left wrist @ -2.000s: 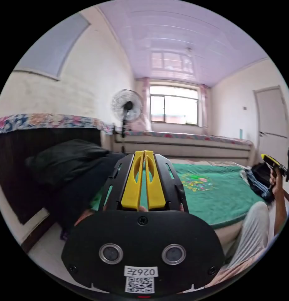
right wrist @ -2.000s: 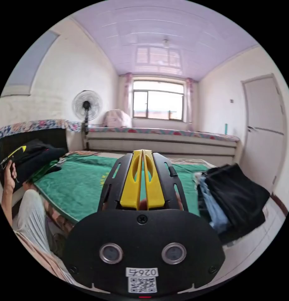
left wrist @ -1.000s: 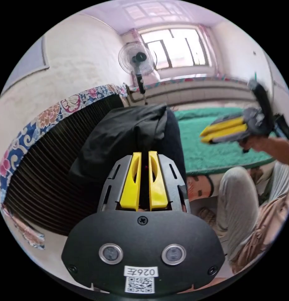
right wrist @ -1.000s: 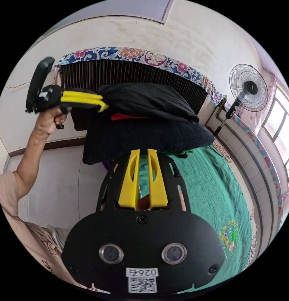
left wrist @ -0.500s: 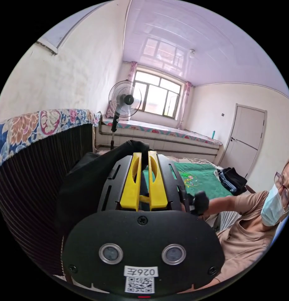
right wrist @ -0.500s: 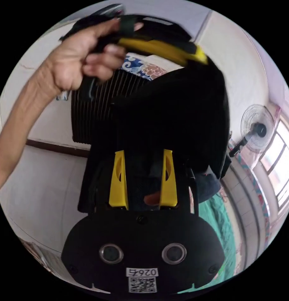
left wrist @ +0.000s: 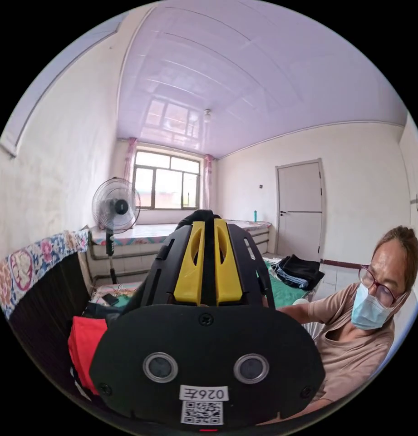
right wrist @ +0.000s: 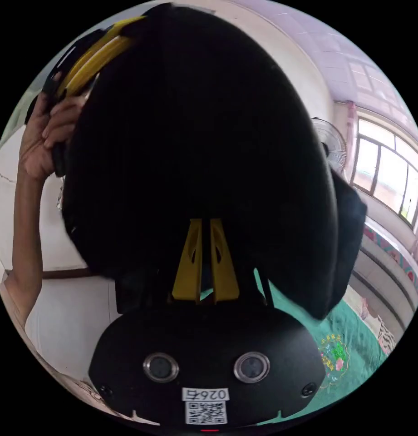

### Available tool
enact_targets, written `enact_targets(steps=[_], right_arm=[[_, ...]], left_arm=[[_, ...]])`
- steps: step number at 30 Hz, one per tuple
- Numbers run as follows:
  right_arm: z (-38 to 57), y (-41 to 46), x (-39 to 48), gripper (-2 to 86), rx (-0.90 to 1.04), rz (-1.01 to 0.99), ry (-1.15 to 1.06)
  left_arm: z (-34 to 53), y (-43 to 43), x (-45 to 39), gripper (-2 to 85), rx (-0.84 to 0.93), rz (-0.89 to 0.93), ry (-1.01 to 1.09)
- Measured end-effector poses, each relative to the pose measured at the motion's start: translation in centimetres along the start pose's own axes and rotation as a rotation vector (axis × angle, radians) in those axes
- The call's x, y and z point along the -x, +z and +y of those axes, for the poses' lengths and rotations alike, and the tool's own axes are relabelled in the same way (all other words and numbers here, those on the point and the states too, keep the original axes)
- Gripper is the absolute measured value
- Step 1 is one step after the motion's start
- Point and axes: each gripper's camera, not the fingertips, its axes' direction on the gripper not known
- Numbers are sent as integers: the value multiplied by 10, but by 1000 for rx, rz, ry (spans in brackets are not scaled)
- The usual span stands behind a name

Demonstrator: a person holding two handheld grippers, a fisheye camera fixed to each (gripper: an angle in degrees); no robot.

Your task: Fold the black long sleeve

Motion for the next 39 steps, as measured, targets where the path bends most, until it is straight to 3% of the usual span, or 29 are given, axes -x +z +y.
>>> enact_targets(steps=[8, 13, 16, 20, 26, 31, 34, 39], right_arm=[[104, -183, -117, -12, -59, 253, 137], [208, -310, -167, -12, -152, 497, 234], [267, -362, -176, -12, -174, 576, 243], [334, -369, -197, -11, -75, 616, 281], [445, -295, -286, -8, 189, 468, 513], [515, -262, -324, 13, 287, 430, 633], [520, -265, -323, 15, 253, 471, 580], [533, -262, -299, 4, 309, 533, 489]], left_arm=[[21, 148, -73, 21, -45, 226, -64], [97, 273, -89, 24, -43, 495, -243], [160, 333, -102, 27, -10, 558, -297], [255, 408, -112, 31, 84, 559, -374], [443, 548, -84, 45, 231, 511, -783], [545, 586, -88, 45, 170, 422, -918], [521, 586, -98, 6, 85, 489, -767], [497, 555, -134, -8, -7, 418, -606]])
